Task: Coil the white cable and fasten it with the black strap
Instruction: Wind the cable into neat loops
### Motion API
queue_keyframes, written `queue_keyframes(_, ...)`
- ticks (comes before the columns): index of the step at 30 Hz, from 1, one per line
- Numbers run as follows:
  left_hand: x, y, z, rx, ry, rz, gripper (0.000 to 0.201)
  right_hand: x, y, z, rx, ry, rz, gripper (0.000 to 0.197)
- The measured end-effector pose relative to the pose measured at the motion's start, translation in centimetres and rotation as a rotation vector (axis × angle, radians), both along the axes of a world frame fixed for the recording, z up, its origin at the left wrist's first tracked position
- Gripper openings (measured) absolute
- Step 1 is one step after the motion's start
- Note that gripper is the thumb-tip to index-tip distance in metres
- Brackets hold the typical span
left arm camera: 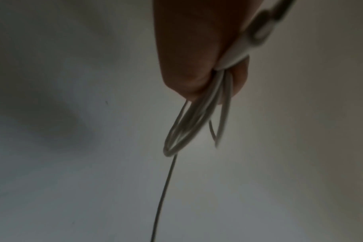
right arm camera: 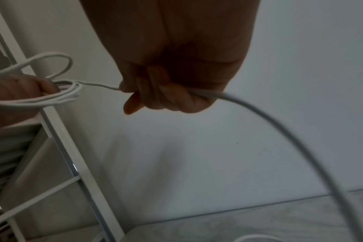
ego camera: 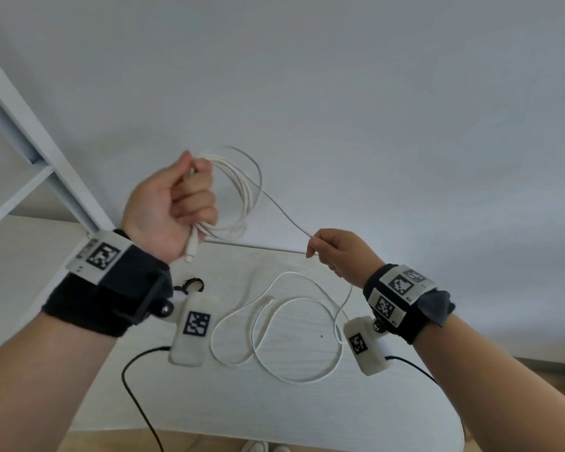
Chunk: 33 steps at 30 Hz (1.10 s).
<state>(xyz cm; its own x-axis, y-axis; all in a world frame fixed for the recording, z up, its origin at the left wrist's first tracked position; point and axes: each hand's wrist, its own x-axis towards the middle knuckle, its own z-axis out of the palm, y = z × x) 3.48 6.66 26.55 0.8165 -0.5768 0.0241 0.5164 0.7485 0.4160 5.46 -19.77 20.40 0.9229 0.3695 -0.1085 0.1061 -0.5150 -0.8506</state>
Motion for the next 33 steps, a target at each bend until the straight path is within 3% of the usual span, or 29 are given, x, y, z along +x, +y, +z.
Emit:
queue_keyframes(3, 1.0, 2.4, 0.2, -0.033, -0.001, 0.023, 0.048, -0.3, -0.9, -0.5, -0.019, 0.018, -0.026, 0.029)
queue_keyframes(7, 1.5, 4.2, 0.6, -0.036, -0.012, 0.099, 0.038, 0.0, -1.8, -0.5, -0.005, 0.030, -0.058, 0.026)
queue_keyframes(9, 1.4, 4.0, 0.9, 0.090, -0.003, 0.246, 0.035, 0.3, -2.2, -0.4, -0.035, 0.008, -0.072, 0.024)
queue_keyframes(12, 1.1, 2.4, 1.1, 0.470, -0.040, 0.534, 0.035, 0.4, -2.4, -0.1, -0.125, -0.067, -0.085, 0.022)
queue_keyframes(14, 1.1, 1.3, 1.0, 0.542, -0.043, 0.582, 0.034, 0.2, -2.1, 0.0, -0.211, -0.113, -0.066, 0.021)
queue_keyframes(21, 1.2, -0.5, 0.4, 0.576, -0.024, 0.597, 0.029, -2.2, 0.9, 1.5, -0.543, -0.098, 0.206, 0.025)
queue_keyframes(25, 1.0, -1.8, -0.2, 0.718, -0.072, 0.609, 0.026, -3.4, 2.9, 2.0, -0.669, -0.113, 0.367, 0.026)
queue_keyframes(33, -0.8, -4.0, -0.6, 1.079, -0.202, 0.448, 0.021, -4.9, 4.8, 6.0, -0.521, -0.257, 0.531, 0.022)
